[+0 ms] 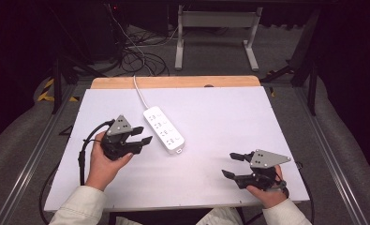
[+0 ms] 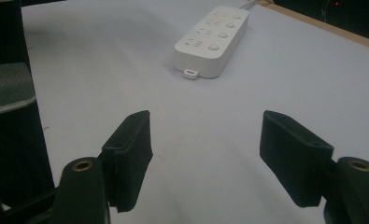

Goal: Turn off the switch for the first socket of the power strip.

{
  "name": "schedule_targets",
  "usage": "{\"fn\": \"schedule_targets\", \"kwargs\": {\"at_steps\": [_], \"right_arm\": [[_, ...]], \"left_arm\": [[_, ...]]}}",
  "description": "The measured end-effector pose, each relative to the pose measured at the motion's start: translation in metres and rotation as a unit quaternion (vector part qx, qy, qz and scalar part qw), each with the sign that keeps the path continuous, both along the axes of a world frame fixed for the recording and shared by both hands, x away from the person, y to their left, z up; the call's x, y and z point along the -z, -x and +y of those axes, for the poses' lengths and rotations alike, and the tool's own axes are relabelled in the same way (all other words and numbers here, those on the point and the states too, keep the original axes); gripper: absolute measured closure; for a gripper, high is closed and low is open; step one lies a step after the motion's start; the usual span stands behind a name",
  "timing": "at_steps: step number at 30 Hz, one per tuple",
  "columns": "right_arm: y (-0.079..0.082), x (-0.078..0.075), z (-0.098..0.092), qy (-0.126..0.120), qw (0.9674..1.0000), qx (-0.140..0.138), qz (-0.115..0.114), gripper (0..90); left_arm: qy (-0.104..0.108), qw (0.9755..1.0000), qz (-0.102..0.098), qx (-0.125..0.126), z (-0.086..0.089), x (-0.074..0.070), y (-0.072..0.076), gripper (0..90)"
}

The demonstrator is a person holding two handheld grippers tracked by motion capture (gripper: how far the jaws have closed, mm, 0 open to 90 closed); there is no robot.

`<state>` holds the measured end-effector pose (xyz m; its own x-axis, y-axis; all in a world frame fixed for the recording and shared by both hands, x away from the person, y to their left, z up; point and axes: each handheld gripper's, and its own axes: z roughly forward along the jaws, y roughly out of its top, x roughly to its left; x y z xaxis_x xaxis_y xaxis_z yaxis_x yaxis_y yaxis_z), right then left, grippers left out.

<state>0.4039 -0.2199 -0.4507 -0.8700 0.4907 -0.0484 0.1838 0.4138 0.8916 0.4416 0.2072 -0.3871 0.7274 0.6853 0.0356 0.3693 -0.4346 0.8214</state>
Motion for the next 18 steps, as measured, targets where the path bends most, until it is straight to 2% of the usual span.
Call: {"fn": "schedule_targets", "kwargs": {"at_steps": [4, 7, 10, 14, 18], "right_arm": [[0.0, 0.0, 0.0, 0.0, 1.0, 0.001, 0.0, 35.1], [0.0, 0.0, -0.001, -0.002, 1.0, 0.001, -0.001, 35.3], [0.0, 0.001, 0.0, 0.0, 1.0, 0.0, 0.0, 35.2], [0.0, 0.001, 0.0, 0.0, 1.0, 0.0, 0.001, 35.2], [-0.001, 0.001, -0.001, -0.001, 1.0, 0.001, 0.003, 35.2]], "left_arm": [[-0.005, 1.0, -0.001, 0.001, -0.005, -0.004, -0.007, 52.9], [0.003, 0.9999, 0.012, 0.009, -0.008, -0.006, -0.014, 53.1], [-0.005, 0.9998, 0.016, 0.014, -0.012, -0.007, -0.021, 53.6], [-0.01, 0.9997, 0.011, 0.017, -0.018, -0.009, -0.027, 56.9], [-0.017, 0.9997, -0.004, 0.017, -0.021, -0.008, -0.03, 60.1]]}}
